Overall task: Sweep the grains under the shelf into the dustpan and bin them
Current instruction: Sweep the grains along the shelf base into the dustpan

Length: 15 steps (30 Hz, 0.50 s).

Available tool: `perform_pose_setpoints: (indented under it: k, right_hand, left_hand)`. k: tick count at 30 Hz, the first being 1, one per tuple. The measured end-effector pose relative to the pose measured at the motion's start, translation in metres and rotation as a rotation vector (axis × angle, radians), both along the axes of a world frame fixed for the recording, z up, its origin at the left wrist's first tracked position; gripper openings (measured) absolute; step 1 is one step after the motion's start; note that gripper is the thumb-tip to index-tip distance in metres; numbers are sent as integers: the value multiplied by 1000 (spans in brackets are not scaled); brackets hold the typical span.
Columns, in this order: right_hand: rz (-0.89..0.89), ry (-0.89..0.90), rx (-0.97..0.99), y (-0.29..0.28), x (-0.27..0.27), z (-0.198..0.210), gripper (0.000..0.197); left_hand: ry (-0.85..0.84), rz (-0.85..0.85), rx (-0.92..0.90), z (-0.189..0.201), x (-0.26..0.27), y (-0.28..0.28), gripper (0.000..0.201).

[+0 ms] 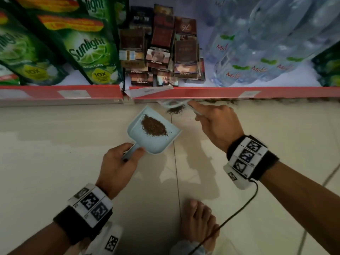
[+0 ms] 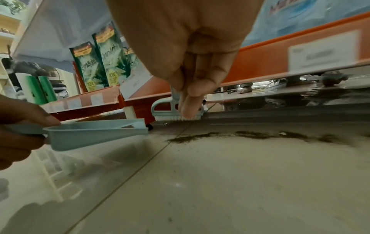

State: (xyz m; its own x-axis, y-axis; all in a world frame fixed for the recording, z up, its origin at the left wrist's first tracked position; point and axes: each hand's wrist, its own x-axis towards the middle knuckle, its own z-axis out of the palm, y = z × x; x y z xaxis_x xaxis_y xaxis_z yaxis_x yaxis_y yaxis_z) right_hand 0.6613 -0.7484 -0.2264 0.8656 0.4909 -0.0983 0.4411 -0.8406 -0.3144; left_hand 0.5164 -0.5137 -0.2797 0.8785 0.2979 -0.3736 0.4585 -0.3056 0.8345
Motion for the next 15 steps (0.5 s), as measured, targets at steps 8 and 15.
perform_pose_setpoints:
  k: [8,15]
  right_hand:
    - [49,-92,-62,81,8,-35,56]
    - [52,-68,-155,4,11,-14,50]
  left_hand:
    - [29,41,-10,-3,-21,5,39]
    - [12,41,28,-6,-32,18,43]
